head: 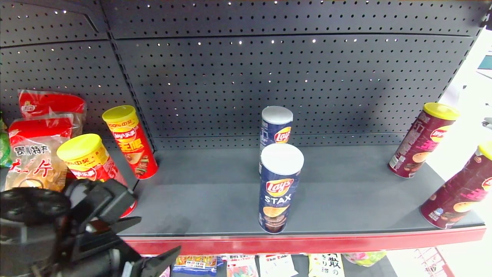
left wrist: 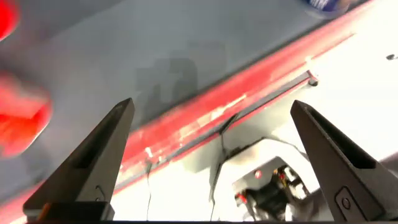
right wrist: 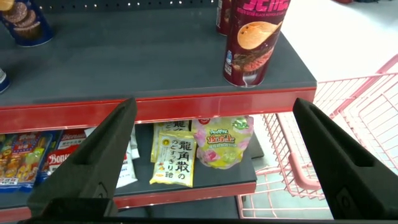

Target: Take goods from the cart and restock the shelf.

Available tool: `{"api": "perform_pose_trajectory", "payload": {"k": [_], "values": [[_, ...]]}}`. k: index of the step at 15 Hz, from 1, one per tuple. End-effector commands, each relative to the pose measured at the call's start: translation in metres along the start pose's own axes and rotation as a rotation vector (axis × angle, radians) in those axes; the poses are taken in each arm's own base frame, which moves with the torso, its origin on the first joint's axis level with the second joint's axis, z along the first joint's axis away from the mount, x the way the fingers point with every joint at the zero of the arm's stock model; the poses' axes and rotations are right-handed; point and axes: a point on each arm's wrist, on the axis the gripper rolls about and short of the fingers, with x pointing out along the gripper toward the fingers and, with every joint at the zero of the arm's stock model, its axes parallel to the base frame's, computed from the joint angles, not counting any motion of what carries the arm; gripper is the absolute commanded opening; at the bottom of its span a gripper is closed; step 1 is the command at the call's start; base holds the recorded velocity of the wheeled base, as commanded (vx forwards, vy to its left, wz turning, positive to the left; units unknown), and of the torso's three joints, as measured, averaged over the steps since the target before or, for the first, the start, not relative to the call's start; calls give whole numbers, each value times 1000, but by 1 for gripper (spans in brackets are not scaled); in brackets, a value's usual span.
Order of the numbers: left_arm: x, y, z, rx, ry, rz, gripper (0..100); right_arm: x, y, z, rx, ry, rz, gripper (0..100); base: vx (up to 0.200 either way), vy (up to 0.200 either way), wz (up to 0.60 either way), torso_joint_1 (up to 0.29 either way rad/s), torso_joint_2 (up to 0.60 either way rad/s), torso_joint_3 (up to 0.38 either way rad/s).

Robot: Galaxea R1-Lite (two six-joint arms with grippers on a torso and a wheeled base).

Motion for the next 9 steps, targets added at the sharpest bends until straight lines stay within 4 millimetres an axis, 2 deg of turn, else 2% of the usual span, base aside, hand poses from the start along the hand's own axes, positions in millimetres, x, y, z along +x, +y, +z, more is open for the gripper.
{"api": "perform_pose_trajectory", "payload": {"k": [1, 3, 4, 5, 7, 9], "values": [[-107, 20, -50, -70, -137, 83, 100, 0, 0, 0, -13, 2, 7, 100, 0, 0, 0, 0, 0, 0], [-157, 21, -95, -95, -144, 124, 100, 0, 1, 0, -45, -1, 48, 100, 0, 0, 0, 0, 0, 0], [-165, 20, -105, -103, -141, 134, 100, 0, 2, 0, -53, -2, 76, 100, 0, 0, 0, 0, 0, 0], [-183, 18, -130, -122, -168, 195, 100, 0, 3, -1, -64, -8, 138, 100, 0, 0, 0, 0, 0, 0], [-187, 18, -146, -158, -241, 361, 100, 0, 3, -1, -54, 1, 131, 100, 0, 0, 0, 0, 0, 0], [-184, 14, -156, -217, -269, 448, 100, 1, 3, -2, -47, 4, 128, 100, 0, 0, 0, 0, 0, 0]]}}
